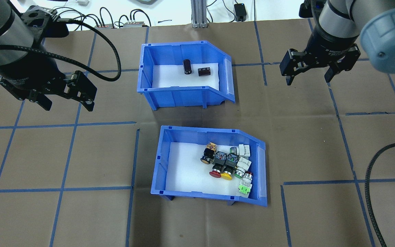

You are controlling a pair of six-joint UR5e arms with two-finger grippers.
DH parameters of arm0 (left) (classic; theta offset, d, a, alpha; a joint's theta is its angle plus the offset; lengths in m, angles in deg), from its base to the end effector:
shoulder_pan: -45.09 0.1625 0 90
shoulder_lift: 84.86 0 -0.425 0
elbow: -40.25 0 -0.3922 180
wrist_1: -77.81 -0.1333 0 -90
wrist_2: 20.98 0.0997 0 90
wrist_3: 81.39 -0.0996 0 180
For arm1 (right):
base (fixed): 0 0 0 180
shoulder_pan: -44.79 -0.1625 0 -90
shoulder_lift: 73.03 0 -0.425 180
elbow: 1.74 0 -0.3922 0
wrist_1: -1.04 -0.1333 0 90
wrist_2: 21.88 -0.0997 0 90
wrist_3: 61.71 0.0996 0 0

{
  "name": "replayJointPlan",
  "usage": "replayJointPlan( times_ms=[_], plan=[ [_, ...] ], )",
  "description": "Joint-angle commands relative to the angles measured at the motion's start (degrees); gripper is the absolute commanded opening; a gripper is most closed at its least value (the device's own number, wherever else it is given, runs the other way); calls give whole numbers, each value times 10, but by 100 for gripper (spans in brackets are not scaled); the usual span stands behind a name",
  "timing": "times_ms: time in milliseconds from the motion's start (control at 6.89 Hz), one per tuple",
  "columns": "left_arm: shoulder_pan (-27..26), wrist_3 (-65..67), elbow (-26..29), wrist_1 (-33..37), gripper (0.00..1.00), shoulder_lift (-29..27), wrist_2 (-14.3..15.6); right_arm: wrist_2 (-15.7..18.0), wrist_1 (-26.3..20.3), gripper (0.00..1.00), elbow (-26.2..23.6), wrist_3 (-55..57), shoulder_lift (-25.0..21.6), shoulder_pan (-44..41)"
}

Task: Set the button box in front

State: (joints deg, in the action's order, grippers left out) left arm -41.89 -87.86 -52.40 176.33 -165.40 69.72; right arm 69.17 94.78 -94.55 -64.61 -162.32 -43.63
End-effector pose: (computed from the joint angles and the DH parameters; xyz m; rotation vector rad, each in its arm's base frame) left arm -0.1100 -0.4226 0.5257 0.0946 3.1301 0.0482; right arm 0.1177 -0.5002 0.4642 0.0359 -3.1229 0.0049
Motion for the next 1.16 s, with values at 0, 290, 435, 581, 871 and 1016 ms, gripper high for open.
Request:
replayJointPlan(
  times_ms=[0,290,435,581,871,1016],
  plan=[
    [0,1,-2,1,100,1,1,0,0,100,0,0,0,0],
    [0,1,-2,2,100,-1,0,-1,0,100,0,0,0,0],
    [0,-2,-2,1,100,-1,1,1,0,100,0,0,0,0],
    [0,-6,-2,-1,100,-7,1,0,-2,100,3,-1,0,0],
    [0,-7,-2,-3,100,-8,3,-4,-4,100,15,-11,0,-3],
    [0,-6,-2,-5,100,-8,-3,-5,-5,100,38,-56,9,-4]
  ],
)
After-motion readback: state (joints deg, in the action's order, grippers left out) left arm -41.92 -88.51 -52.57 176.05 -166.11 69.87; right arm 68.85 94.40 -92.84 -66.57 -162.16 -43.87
